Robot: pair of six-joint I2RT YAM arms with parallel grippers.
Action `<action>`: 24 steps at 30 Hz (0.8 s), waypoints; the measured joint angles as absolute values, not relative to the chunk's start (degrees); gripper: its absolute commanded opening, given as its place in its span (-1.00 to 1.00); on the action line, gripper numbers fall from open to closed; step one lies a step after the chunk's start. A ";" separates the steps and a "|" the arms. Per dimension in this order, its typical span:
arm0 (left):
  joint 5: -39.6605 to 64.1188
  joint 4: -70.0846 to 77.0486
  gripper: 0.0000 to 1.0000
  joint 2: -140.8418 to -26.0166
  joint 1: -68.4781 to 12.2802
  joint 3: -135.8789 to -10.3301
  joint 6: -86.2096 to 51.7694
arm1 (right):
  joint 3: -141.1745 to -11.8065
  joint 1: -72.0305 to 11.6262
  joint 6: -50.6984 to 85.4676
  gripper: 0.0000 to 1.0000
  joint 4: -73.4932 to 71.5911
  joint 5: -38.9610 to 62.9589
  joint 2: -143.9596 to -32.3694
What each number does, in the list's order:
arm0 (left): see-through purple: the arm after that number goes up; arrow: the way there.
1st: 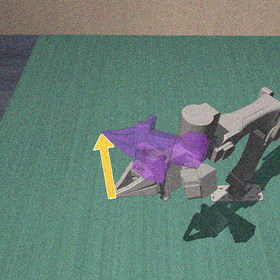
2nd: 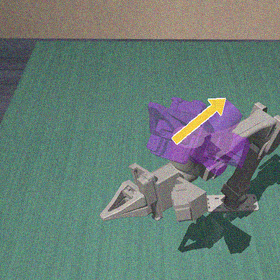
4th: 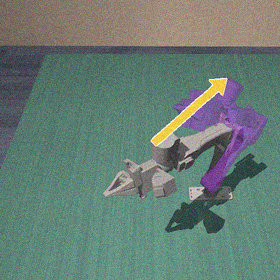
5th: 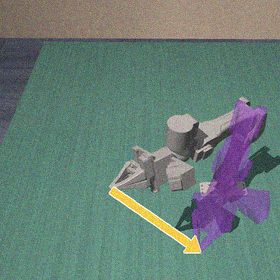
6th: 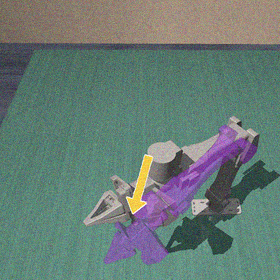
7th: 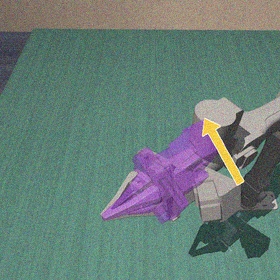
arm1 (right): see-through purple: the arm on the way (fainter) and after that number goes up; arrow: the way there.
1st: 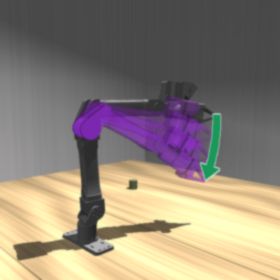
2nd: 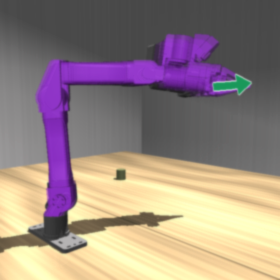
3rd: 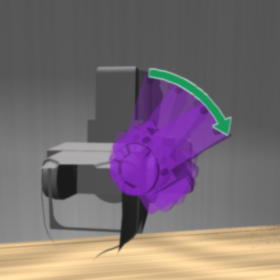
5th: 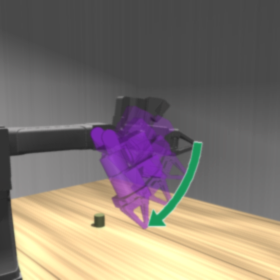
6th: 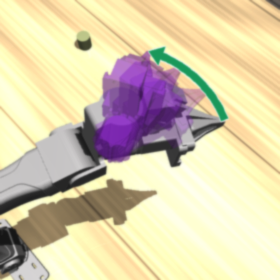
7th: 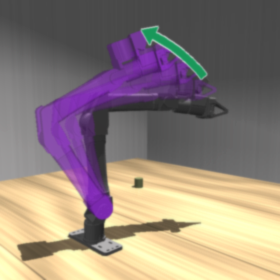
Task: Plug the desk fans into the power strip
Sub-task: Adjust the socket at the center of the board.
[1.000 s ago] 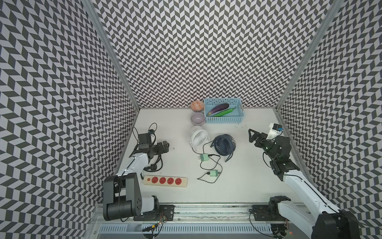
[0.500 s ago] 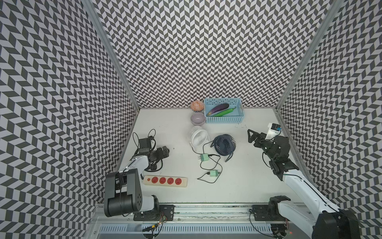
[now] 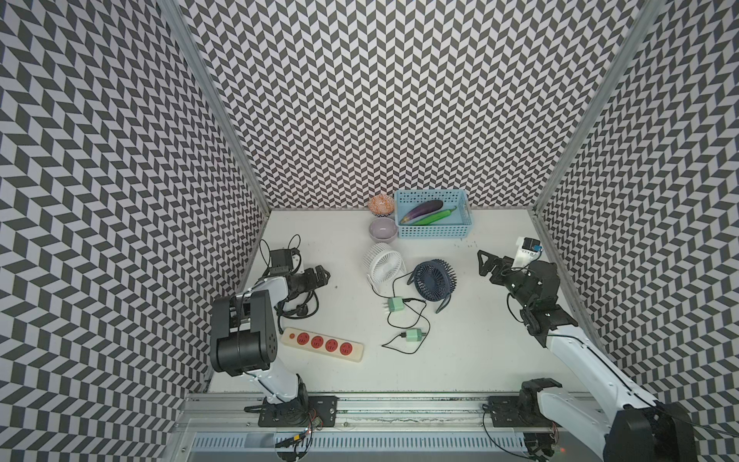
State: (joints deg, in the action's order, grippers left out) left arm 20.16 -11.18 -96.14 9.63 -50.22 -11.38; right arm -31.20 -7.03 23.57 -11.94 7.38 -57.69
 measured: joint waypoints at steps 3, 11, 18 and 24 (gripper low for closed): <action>20.99 -13.17 1.00 -100.18 9.15 -55.51 -11.27 | -31.57 -7.07 23.51 0.99 -11.77 7.33 -57.78; 24.10 -19.14 1.00 -113.06 5.48 -73.12 -9.50 | -32.99 -7.38 23.46 0.99 -10.04 8.01 -58.13; 27.20 -24.53 1.00 -124.33 3.29 -90.26 -8.43 | -33.82 -7.40 23.33 0.99 -8.45 9.10 -58.15; 28.23 -29.36 1.00 -133.32 2.68 -105.36 -8.38 | -34.81 -8.01 23.27 0.99 -7.55 10.52 -58.08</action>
State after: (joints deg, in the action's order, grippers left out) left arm 28.23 -29.36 -133.32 2.68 -105.36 -8.38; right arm -34.81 -8.01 23.27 -7.55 10.52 -58.08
